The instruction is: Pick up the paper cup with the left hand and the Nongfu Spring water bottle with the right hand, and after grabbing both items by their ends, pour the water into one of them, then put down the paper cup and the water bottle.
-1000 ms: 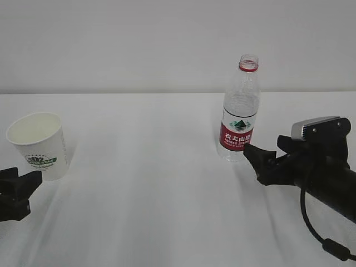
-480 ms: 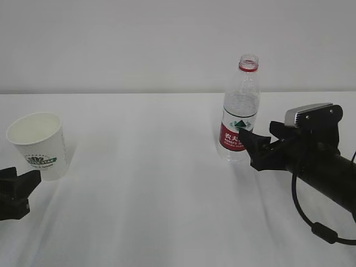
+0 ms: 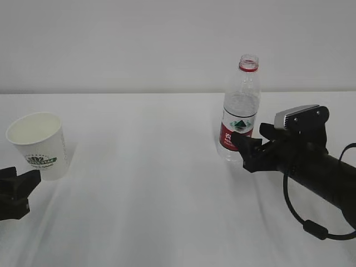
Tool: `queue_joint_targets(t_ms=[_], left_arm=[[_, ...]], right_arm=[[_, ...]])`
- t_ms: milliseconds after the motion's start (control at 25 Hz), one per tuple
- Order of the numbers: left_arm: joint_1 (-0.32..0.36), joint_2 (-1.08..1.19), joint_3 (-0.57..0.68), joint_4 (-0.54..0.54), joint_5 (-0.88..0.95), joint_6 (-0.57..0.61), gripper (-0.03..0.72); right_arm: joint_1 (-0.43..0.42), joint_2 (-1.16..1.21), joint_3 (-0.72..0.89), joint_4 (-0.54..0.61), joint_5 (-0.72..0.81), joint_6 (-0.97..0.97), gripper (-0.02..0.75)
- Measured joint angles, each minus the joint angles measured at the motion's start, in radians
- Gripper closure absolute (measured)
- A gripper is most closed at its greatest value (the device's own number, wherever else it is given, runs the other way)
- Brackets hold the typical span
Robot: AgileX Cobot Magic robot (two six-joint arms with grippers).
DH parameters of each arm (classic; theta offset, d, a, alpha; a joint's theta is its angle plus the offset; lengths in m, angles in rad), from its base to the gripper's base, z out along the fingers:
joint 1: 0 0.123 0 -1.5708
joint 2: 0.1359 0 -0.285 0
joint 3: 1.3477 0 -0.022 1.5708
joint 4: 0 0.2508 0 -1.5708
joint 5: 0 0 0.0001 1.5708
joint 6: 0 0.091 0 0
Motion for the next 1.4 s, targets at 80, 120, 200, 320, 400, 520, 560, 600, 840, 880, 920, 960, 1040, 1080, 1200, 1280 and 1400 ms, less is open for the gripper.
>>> queue_joint_targets(t_ms=[80, 120, 200, 320, 400, 520, 560, 600, 840, 880, 920, 960, 1040, 1080, 1200, 1280, 1400], left_arm=[[0.0, 0.0, 0.0, 0.0, 0.0, 0.0, 0.3], [0.0, 0.0, 0.0, 0.0, 0.0, 0.0, 0.3], [0.0, 0.0, 0.0, 0.0, 0.0, 0.0, 0.3], [0.0, 0.0, 0.0, 0.0, 0.0, 0.0, 0.3], [0.0, 0.0, 0.0, 0.0, -0.001, 0.0, 0.3], [0.0, 0.0, 0.0, 0.0, -0.001, 0.0, 0.3], [0.0, 0.0, 0.0, 0.0, -0.001, 0.0, 0.3], [0.0, 0.0, 0.0, 0.0, -0.001, 0.0, 0.3], [0.0, 0.0, 0.0, 0.0, -0.004, 0.0, 0.3], [0.0, 0.0, 0.0, 0.0, -0.004, 0.0, 0.3], [0.0, 0.0, 0.0, 0.0, -0.004, 0.0, 0.3], [0.0, 0.0, 0.0, 0.0, -0.004, 0.0, 0.3], [0.0, 0.0, 0.0, 0.0, -0.004, 0.0, 0.3], [0.0, 0.0, 0.0, 0.0, -0.004, 0.0, 0.3], [0.0, 0.0, 0.0, 0.0, -0.004, 0.0, 0.3], [0.0, 0.0, 0.0, 0.0, -0.004, 0.0, 0.3], [0.0, 0.0, 0.0, 0.0, -0.004, 0.0, 0.3]], right_arm=[[0.0, 0.007, -0.013, -0.005, 0.0, 0.0, 0.142], [0.0, 0.009, -0.018, -0.007, 0.0, 0.0, 0.142], [0.0, 0.011, -0.031, -0.007, 0.0, 0.0, 0.142], [0.0, 0.034, -0.056, -0.007, -0.003, 0.0, 0.142], [0.0, 0.06, -0.073, -0.017, -0.003, 0.0, 0.142], [0.0, 0.084, -0.094, -0.026, -0.003, 0.0, 0.143], [0.0, 0.086, -0.101, -0.026, -0.003, 0.0, 0.143], [0.0, 0.088, -0.108, -0.027, -0.003, 0.0, 0.143], [0.0, 0.096, -0.156, -0.035, 0.003, 0.0, 0.143], [0.0, 0.096, -0.165, -0.038, 0.009, 0.0, 0.143], [0.0, 0.096, -0.174, -0.038, 0.01, 0.0, 0.143], [0.0, 0.096, -0.182, -0.04, 0.012, 0.0, 0.143], [0.0, 0.096, -0.196, -0.04, 0.011, 0.0, 0.143], [0.0, 0.096, -0.206, -0.042, 0.011, 0.0, 0.143], [0.0, 0.096, -0.231, -0.055, 0.038, 0.0, 0.143], [0.0, 0.096, -0.238, -0.069, 0.049, 0.0, 0.143], [0.0, 0.096, -0.242, -0.079, 0.056, 0.0, 0.143]])
